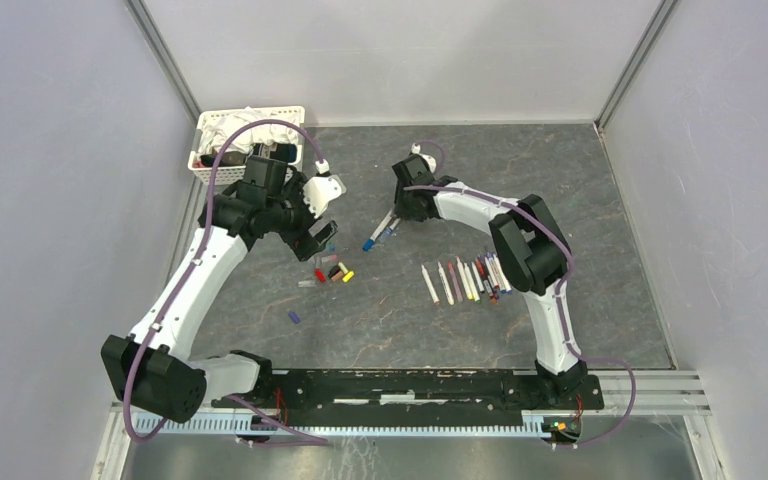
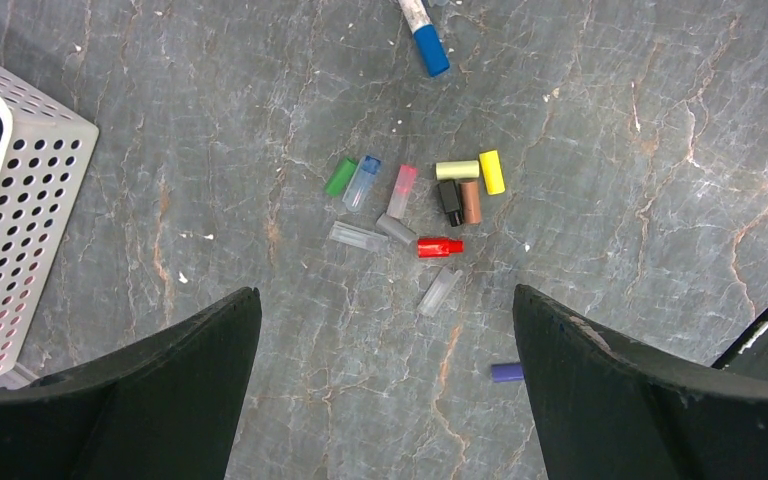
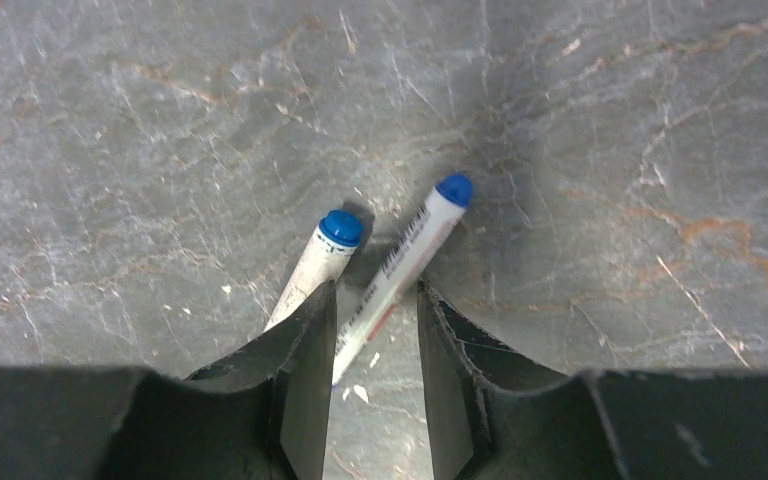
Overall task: Open the pen caps
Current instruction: Pick up the pen from the center of the board.
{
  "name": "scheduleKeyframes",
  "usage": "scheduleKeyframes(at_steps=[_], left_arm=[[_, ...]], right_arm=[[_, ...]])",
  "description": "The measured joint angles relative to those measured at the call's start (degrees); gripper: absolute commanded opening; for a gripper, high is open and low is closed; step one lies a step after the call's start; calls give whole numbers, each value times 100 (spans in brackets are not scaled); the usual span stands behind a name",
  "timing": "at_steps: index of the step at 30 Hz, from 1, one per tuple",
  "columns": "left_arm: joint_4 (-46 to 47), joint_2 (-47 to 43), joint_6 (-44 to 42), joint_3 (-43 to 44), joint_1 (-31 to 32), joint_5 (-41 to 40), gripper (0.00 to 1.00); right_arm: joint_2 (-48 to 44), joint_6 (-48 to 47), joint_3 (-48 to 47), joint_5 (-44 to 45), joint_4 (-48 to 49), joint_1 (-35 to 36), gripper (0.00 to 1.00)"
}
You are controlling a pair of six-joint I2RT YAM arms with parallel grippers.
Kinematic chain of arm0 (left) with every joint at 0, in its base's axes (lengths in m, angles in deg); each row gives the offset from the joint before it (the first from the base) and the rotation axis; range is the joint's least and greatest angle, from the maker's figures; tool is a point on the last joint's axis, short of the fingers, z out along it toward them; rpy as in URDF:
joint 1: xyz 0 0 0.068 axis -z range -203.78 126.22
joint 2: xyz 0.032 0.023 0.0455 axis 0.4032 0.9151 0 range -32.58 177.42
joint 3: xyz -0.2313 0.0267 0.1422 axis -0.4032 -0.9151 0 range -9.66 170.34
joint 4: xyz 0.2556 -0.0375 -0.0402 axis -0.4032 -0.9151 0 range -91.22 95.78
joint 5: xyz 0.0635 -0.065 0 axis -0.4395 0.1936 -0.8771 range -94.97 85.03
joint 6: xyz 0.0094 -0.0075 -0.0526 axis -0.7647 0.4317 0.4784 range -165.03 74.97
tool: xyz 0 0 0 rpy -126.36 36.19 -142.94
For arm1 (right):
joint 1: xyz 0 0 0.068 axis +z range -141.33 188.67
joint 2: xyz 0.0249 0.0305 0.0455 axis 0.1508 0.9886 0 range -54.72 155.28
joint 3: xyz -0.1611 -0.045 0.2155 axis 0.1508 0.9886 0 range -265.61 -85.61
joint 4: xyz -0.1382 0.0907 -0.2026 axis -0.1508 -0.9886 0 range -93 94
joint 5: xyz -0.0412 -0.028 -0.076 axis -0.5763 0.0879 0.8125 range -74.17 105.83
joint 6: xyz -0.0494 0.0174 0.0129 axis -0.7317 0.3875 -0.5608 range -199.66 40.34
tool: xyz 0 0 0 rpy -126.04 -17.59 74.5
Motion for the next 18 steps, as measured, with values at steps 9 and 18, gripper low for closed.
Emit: scheduleKeyframes(at_steps=[9,18], left_arm=[[7,-2,-2,-96,0,0,100],[22,-2,0,-96,0,7,100]], right_arm=[[293,-184,-439,479,-203,103,29],[332,-815,-562,1373,-616,339,13]])
